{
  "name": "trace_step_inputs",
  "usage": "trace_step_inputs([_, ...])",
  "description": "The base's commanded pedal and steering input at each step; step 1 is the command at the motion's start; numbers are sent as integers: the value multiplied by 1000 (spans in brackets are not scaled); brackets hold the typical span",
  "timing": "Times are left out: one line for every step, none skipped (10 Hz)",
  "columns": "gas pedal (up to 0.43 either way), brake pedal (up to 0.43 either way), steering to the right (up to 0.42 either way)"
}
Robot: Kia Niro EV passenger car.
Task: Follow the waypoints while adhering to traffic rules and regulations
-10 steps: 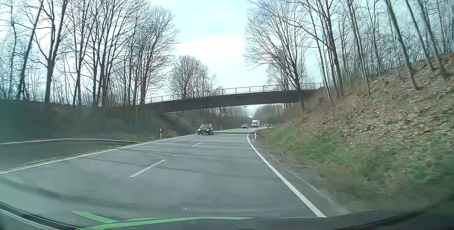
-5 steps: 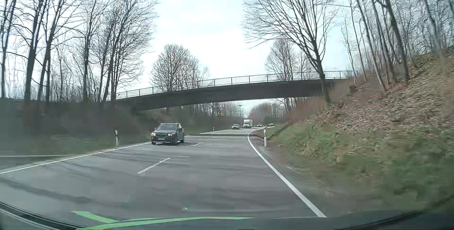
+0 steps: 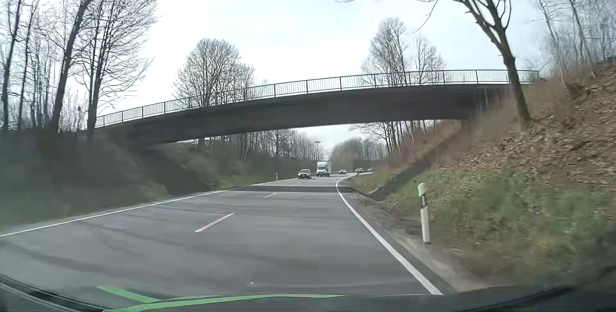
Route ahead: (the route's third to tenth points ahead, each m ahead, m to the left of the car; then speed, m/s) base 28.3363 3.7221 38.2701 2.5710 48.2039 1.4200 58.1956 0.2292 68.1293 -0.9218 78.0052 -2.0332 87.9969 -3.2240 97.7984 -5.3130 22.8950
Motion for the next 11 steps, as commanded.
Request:
trace_step_inputs([220, 0, 12])
trace_step_inputs([220, 0, 12])
trace_step_inputs([220, 0, 13])
trace_step_inputs([220, 0, 13])
trace_step_inputs([220, 0, 13])
trace_step_inputs([220, 0, 13])
trace_step_inputs([220, 0, 13])
trace_step_inputs([220, 0, 13])
trace_step_inputs([220, 0, 13])
trace_step_inputs([220, 0, 13])
trace_step_inputs([220, 0, 12])
